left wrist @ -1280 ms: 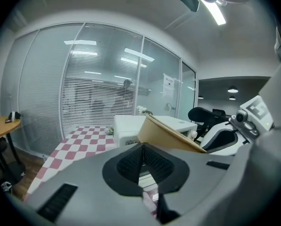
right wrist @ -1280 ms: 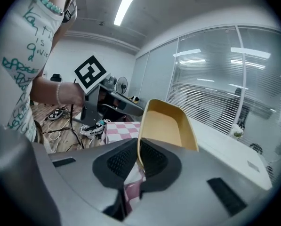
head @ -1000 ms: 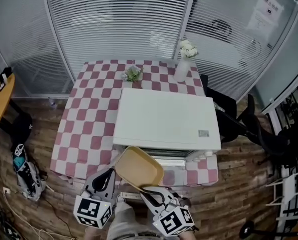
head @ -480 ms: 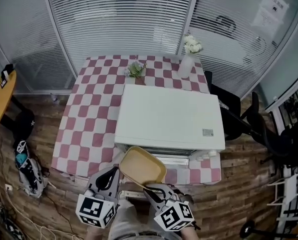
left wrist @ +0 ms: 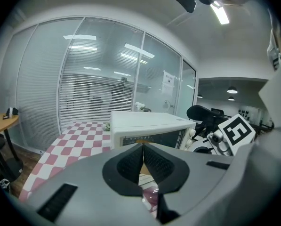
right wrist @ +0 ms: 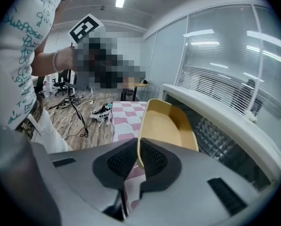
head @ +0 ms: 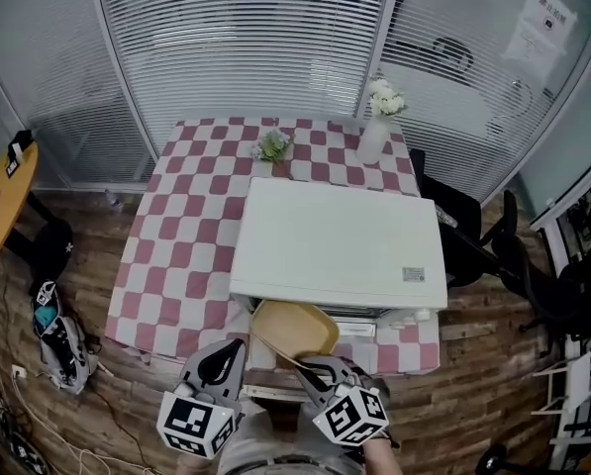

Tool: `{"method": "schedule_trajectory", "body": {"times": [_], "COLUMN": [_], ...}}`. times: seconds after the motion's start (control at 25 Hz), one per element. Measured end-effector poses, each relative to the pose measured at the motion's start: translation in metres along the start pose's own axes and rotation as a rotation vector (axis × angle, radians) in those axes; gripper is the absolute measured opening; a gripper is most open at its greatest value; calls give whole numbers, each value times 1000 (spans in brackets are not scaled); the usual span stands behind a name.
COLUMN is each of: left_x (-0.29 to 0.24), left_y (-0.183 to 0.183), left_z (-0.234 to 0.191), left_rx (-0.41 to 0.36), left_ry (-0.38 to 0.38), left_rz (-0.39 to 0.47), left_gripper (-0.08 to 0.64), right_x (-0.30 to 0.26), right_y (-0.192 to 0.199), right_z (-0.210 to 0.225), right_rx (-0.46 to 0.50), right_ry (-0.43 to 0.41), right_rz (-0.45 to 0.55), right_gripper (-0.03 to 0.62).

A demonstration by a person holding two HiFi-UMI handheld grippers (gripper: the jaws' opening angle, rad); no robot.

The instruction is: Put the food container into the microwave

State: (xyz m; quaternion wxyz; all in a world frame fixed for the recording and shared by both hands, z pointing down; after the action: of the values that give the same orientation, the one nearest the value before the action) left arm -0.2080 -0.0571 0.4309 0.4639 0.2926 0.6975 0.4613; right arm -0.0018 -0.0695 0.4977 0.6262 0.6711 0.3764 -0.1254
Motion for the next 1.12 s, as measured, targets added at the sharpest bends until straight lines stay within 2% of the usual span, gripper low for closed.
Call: {"method": "schedule_trajectory", "body": {"times": [0.4, 0.8, 1.12], "left_x": [-10, -22, -27], "left_y": [-11, -12, -12], "left_z": [4, 2, -4], "left_rx": [-1, 20, 25], "left_ry": [6, -1, -13], "left_rz": [19, 19, 9], "left_gripper": [14, 14, 14], "right_x": [-18, -43, -69], "right_y": [14, 34, 39], "right_z": [38, 80, 104], "right_rx": [29, 7, 19], "right_ry": [46, 159, 178], "right_rz": [-18, -56, -91], "right_gripper": [12, 12, 12]}}
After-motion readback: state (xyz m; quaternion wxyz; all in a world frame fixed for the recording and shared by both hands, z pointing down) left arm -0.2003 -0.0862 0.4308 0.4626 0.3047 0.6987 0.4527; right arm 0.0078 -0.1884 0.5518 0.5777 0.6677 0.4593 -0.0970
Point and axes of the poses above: the fingertips, and each gripper's own axes: x backward along the fingers, z to its right, y out of its underside, the point moved 10 cm from there along x, backward along the fingers, and after that the axes turned 1 degree about -y, right-handed, at the moved point
